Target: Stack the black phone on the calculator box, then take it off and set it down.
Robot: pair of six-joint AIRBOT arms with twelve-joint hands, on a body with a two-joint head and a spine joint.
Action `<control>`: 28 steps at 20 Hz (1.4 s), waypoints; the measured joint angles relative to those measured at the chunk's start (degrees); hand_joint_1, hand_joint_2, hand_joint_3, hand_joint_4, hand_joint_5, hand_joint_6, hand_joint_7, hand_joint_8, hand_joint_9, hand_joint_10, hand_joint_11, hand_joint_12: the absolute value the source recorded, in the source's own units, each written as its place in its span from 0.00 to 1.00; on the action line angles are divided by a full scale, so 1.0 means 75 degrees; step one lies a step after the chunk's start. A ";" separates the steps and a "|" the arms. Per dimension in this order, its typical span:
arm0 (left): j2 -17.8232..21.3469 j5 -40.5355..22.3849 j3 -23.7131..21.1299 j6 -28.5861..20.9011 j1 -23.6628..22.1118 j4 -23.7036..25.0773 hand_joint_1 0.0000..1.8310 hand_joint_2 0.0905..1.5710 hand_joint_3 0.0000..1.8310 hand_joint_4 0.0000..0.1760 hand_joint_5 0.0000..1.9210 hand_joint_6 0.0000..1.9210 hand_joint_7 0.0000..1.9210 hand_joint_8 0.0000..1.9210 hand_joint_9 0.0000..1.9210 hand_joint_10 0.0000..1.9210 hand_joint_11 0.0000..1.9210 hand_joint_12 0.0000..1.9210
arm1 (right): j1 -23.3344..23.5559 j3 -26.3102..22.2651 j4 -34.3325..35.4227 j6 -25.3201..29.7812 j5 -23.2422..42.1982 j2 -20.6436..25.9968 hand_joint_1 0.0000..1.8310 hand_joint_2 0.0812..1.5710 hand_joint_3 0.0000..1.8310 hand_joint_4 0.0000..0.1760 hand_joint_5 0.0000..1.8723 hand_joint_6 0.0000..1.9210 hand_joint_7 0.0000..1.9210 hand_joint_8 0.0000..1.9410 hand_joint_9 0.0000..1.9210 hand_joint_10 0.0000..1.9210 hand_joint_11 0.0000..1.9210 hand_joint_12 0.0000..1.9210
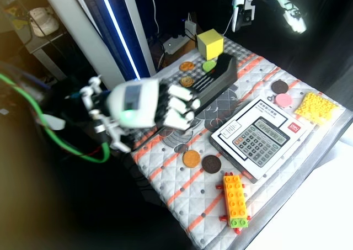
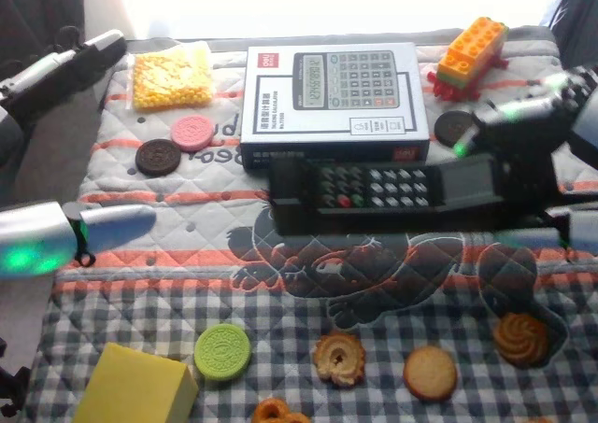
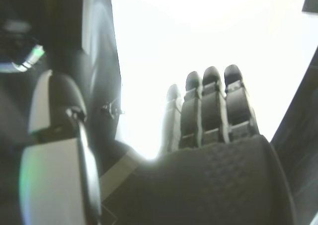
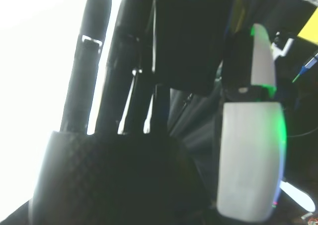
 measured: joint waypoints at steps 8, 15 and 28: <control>-0.0306 -0.0833 0.1201 -0.4992 0.0973 0.0283 0.42 0.59 0.00 0.73 0.03 0.00 0.07 0.00 0.05 0.00 0.00 0.14 | -0.0600 -0.0015 0.0478 0.0009 -0.0143 0.0108 0.70 0.68 0.00 0.00 0.50 0.41 0.60 0.47 0.79 0.02 0.55 0.62; -0.0417 -0.1346 0.1291 -0.5590 0.1110 0.0539 0.35 0.58 0.00 0.71 0.03 0.00 0.11 0.00 0.11 0.00 0.00 0.28 | -0.0600 -0.0087 0.0122 0.0085 -0.0131 0.0207 0.36 0.59 0.00 0.82 0.01 0.00 0.03 0.00 0.01 0.00 0.00 0.02; -0.0251 -0.2565 0.1064 -0.5922 0.1411 0.0711 0.21 0.72 0.01 0.56 0.00 0.00 0.09 0.00 0.09 0.00 0.00 0.42 | -0.1953 -0.0871 0.1119 0.0111 0.2611 0.0764 0.29 0.61 0.00 0.99 0.00 0.00 0.01 0.00 0.02 0.00 0.00 0.00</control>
